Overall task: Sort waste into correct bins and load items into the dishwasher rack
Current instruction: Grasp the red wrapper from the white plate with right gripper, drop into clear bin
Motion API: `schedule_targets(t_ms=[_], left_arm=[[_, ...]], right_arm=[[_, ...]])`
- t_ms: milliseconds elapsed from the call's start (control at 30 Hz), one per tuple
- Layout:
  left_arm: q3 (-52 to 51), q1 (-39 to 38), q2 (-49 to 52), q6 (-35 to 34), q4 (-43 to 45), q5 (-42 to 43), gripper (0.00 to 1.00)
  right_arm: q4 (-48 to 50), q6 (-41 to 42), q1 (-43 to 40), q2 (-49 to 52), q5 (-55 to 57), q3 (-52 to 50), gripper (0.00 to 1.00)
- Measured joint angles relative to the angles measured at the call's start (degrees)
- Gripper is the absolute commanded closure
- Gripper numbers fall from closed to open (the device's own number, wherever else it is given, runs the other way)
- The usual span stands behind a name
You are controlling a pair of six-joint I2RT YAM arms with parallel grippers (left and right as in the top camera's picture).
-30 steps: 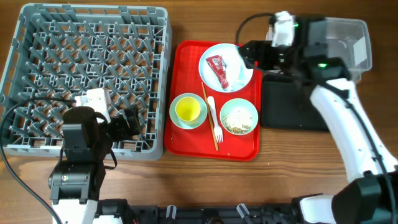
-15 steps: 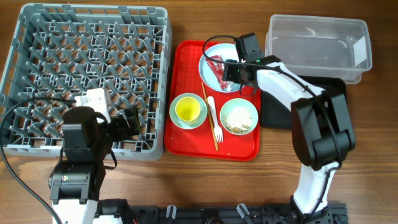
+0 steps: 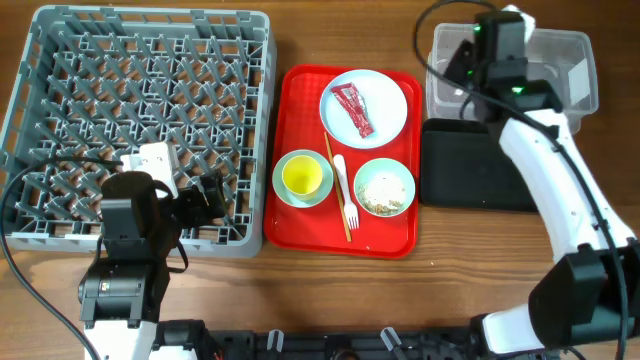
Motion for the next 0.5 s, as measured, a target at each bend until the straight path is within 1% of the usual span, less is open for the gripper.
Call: schedule_targets(t_ms=[67,133,200,233,300,367,433,500], left_arm=[[0.00,0.00,0.00,0.00,-0.02,0.02,0.00],[0.00,0.00,0.00,0.00,-0.24,0.02,0.00],[0.00,0.00,0.00,0.00,-0.44,0.02,0.00],[0.00,0.00,0.00,0.00,-0.46,0.02,0.00],[0.02,0.00,0.00,0.00,-0.42,0.02,0.00],[0.02,0.00,0.00,0.00,-0.57,0.00,0.00],[0.00,0.00,0.00,0.00,-0.61,0.02,0.00],[0.02,0.00,0.00,0.00,-0.59,0.02,0.00]], right_arm=[[4.44,-0.28,-3.58,1.27,0.50,-0.07,0.00],[7.19,-2.10,-5.84,1.73,-4.33,-0.07,0.00],[8.00,-4.20,-5.60,1.73,-17.40,-0.07,0.00],[7.19,-4.81,-4.87,1.73,-21.81,0.00,0.00],[3.17,-6.95,-0.26,1.84,-28.63,-0.02,0.00],[0.55,-11.34,5.14,2.27,-29.07,0.00,0.01],[-0.68,-16.11,10.40,5.29,-26.71,0.00,0.05],[-0.44,-18.53,13.20,10.32,-24.44,0.00,0.13]])
